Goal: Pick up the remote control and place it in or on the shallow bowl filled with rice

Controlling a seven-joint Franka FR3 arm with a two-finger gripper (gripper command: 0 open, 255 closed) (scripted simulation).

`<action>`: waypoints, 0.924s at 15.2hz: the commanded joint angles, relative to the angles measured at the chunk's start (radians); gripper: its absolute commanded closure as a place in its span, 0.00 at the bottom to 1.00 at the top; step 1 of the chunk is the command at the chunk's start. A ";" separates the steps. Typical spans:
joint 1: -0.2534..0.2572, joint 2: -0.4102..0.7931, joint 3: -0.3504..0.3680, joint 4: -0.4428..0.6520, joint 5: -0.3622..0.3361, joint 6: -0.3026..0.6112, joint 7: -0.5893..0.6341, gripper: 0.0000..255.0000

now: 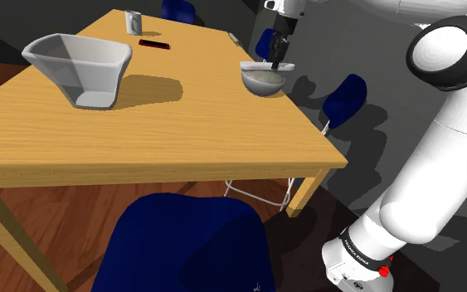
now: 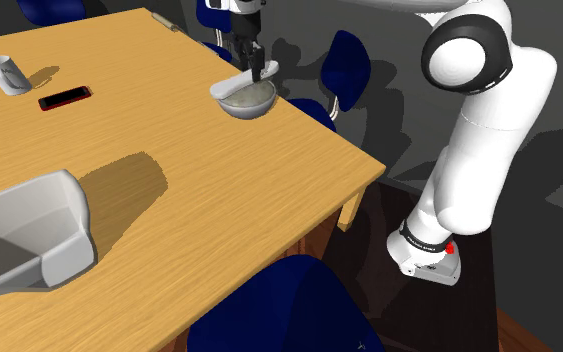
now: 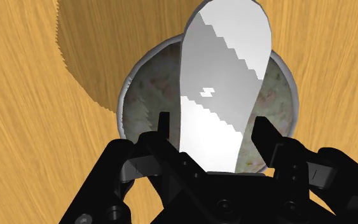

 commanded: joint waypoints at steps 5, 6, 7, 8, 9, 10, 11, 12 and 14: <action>0.001 -0.001 0.001 -0.005 0.000 0.004 0.001 1.00; 0.001 -0.001 0.001 -0.005 0.000 0.004 0.001 0.00; 0.001 -0.001 0.001 -0.005 0.000 0.004 0.001 0.00; 0.001 -0.001 0.001 -0.005 0.000 0.004 0.001 0.00; 0.001 -0.001 0.001 -0.005 0.000 0.004 0.001 0.00; 0.001 -0.001 0.001 -0.005 0.000 0.004 0.001 0.00; 0.001 -0.001 0.001 -0.005 0.000 0.004 0.001 0.00; 0.000 0.008 0.000 0.042 0.001 -0.034 0.000 0.00; -0.004 0.034 -0.001 0.146 0.006 -0.113 -0.002 0.00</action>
